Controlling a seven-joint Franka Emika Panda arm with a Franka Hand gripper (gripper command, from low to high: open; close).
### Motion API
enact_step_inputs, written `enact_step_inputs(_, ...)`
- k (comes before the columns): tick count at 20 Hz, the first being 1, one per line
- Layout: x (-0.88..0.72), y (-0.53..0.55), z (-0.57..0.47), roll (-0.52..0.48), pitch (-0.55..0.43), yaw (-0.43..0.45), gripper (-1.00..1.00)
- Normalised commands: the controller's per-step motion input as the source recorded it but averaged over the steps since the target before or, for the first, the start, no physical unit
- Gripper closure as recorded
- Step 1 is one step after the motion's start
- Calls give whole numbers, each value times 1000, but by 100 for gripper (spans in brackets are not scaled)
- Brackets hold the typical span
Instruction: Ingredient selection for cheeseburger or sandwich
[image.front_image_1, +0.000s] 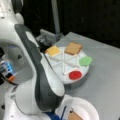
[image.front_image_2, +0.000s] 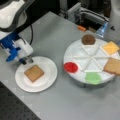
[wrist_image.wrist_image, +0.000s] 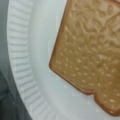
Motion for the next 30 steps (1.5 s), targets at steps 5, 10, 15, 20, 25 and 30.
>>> enact_step_inputs(5, 38, -16, -6, 26, -59, 81, -100)
enact_step_inputs(10, -204, 204, 182, -173, -10, -29, -100)
enact_step_inputs(15, -550, 519, 301, -436, 33, -201, -100)
enact_step_inputs(20, -609, 718, 204, -628, 2, -335, -100)
enact_step_inputs(25, -656, 680, 175, -641, -77, -243, -100)
enact_step_inputs(30, -662, 618, 132, -540, -128, -135, -100)
